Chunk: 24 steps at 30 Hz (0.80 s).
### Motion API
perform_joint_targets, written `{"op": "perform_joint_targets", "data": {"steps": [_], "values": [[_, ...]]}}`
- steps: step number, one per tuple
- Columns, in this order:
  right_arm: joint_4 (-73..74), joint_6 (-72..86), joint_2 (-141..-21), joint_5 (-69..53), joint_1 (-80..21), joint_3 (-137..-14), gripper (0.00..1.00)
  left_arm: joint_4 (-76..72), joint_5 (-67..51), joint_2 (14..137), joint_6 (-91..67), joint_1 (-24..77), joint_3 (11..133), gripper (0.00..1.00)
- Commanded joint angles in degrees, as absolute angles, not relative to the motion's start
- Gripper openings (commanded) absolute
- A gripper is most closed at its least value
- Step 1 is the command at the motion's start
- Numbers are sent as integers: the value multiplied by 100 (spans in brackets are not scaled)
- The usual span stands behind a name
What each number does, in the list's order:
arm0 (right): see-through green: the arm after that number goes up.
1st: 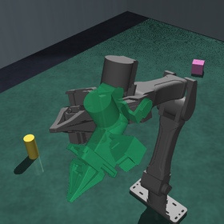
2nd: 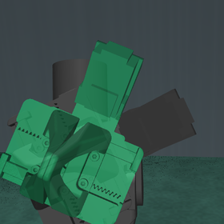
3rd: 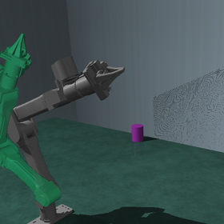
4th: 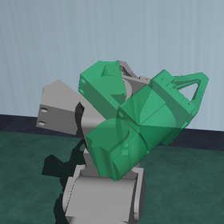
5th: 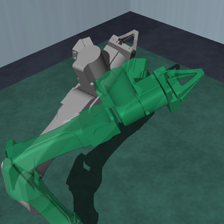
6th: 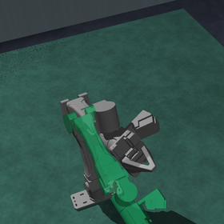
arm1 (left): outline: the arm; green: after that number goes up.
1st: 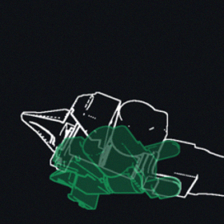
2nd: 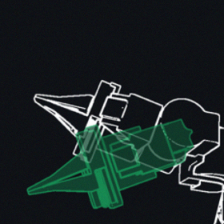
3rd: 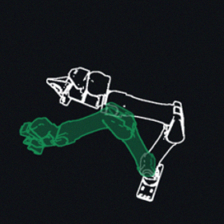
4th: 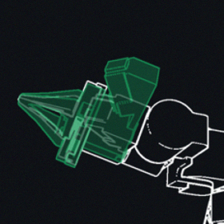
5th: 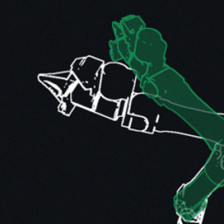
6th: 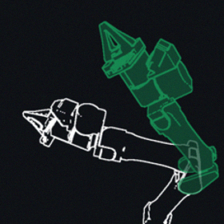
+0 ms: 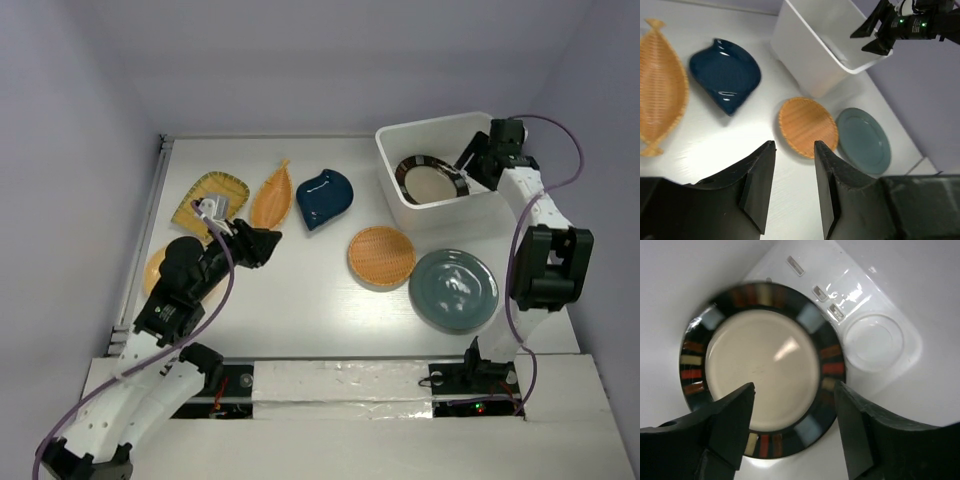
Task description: Place the plates into the plastic bin on the countertop
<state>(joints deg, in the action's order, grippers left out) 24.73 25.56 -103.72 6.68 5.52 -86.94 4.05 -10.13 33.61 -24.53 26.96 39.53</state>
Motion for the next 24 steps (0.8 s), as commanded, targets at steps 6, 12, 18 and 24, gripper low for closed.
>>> {"op": "perform_joint_targets", "data": {"steps": [6, 12, 18, 24], "values": [[1355, 2847, -8353, 484, 554, -7911, 80, -1000, -1074, 4428, -3506, 3488, 3261, 32], [626, 3119, -7103, -227, 501, -6919, 32, -1668, -194, 6027, -3717, 4245, 3384, 46], [-595, 3673, -5460, -746, -87, -5146, 0, -2538, -211, 7618, -4025, 4377, 3630, 53], [-984, 3972, -4581, -1211, -720, -3958, 31, -3338, -448, 9024, -4464, 4430, 4016, 53]]}}
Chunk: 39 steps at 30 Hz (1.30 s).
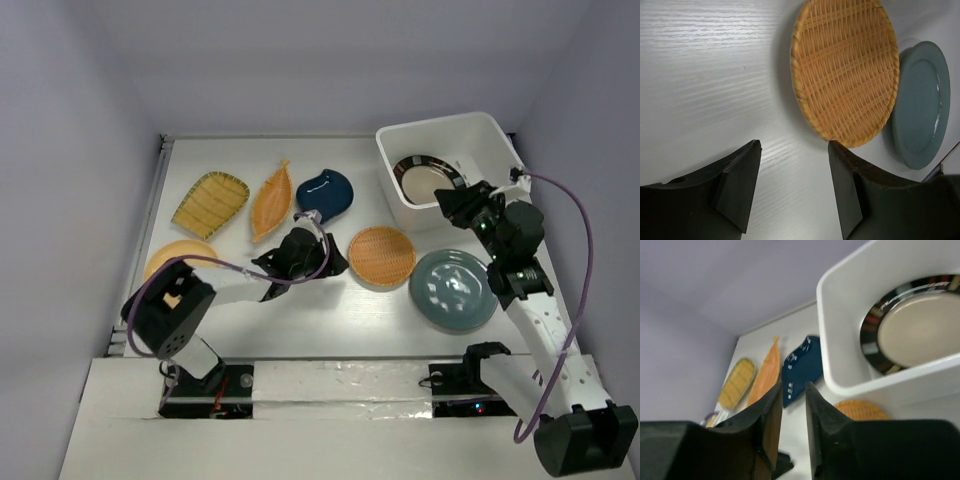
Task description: Place the plates into the plastic bin on the countertop
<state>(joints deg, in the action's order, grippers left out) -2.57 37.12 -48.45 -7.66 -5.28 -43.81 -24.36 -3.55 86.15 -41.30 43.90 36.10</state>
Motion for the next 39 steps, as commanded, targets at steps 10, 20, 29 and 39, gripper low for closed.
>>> {"op": "perform_joint_targets", "data": {"steps": [10, 20, 29, 39], "values": [[-1020, 4104, -3876, -1520, -896, -3243, 36, -4077, -404, 10476, -4895, 4605, 4641, 42], [-852, 4043, -3683, -2020, -896, -2971, 41, -4387, 473, 9339, -5028, 4605, 3658, 0], [-923, 3788, -4315, -2400, -1704, -2698, 81, -3657, 642, 6525, -4860, 4544, 2770, 0], [-1730, 3946, -5405, -1952, -2918, -2760, 87, -3595, -394, 4870, -5150, 4228, 2250, 0]]}}
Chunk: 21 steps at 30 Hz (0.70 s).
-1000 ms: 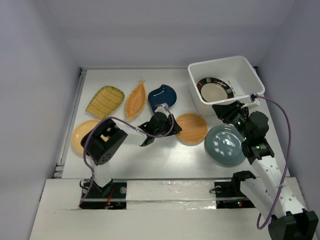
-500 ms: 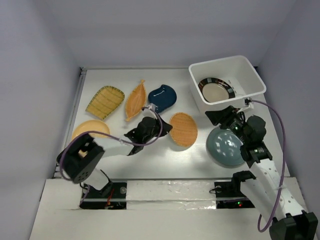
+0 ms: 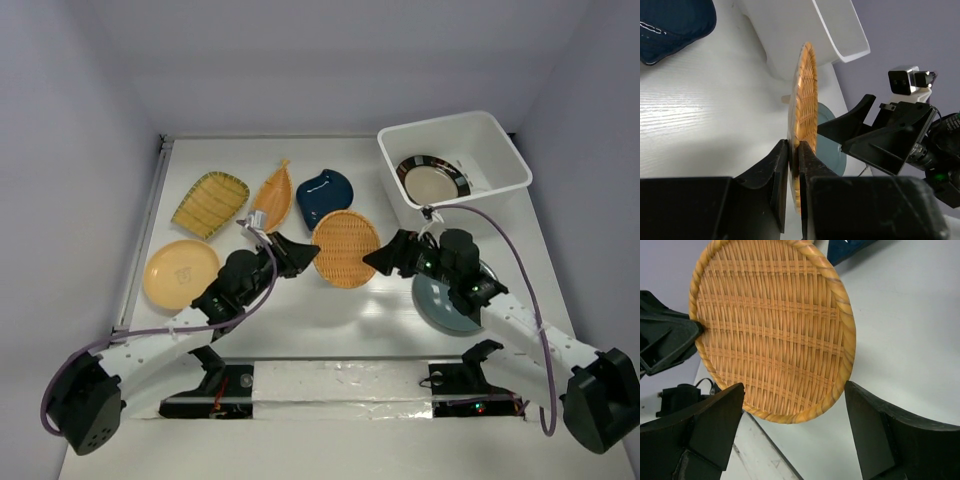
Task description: Place the plates into the plastic bin on the countertop
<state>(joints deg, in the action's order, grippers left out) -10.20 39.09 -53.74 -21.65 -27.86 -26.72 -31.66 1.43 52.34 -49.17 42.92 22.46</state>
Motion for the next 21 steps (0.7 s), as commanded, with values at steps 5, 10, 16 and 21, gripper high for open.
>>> {"op": "perform_joint_targets", "data": {"steps": [5, 10, 16, 21], "values": [[-2312, 4245, -5458, -1952, -2971, -2601, 76, -3498, -747, 4326, -5229, 4043, 2197, 0], [-2004, 4113, -5362, -1556, -2971, -2584, 80, -3244, -773, 4008, -5186, 3990, 2197, 0], [-2758, 4367, -5528, -2082, -2971, -2400, 52, -3505, -1001, 4113, -5229, 3937, 2162, 0], [-2859, 4562, -5389, -1943, -2971, -2679, 0, -3762, -1283, 4736, -5159, 3937, 2215, 22]]}}
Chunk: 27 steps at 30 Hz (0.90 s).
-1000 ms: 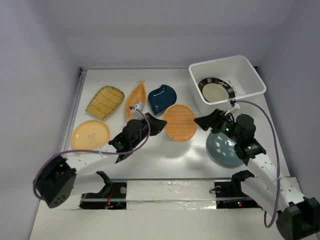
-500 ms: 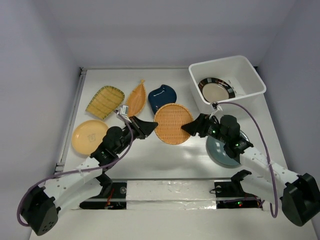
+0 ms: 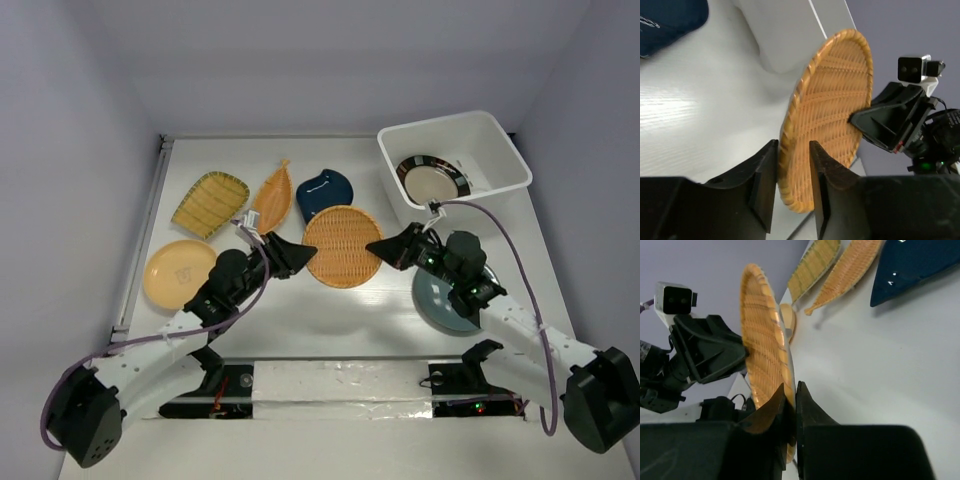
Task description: Place the plates into the plastic bin on the countertop
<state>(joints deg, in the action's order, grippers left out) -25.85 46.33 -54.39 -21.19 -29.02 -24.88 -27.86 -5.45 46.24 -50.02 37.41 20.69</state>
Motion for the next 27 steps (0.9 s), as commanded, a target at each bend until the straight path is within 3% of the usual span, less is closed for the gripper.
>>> {"op": "perform_joint_targets", "data": {"steps": [1, 4, 10, 16, 27], "values": [[-2561, 4361, -5318, -1542, -2971, -2846, 0, -3770, -1301, 4807, -5133, 3937, 2215, 28], [-1277, 3712, -5352, -156, -2822, -3908, 0, -3736, -1222, 4992, -5071, 3937, 2189, 43], [-423, 3297, -6204, -97, -1207, -5667, 0, -3446, -344, 5746, -4606, 4850, 2565, 44], [437, 3033, -7469, 280, -598, -7020, 0, -3401, -123, 7811, -4210, 5694, 3725, 45], [1081, 2997, -9113, -509, 298, -7962, 0, -3067, -544, 10792, -3885, 6205, 5817, 53]]}}
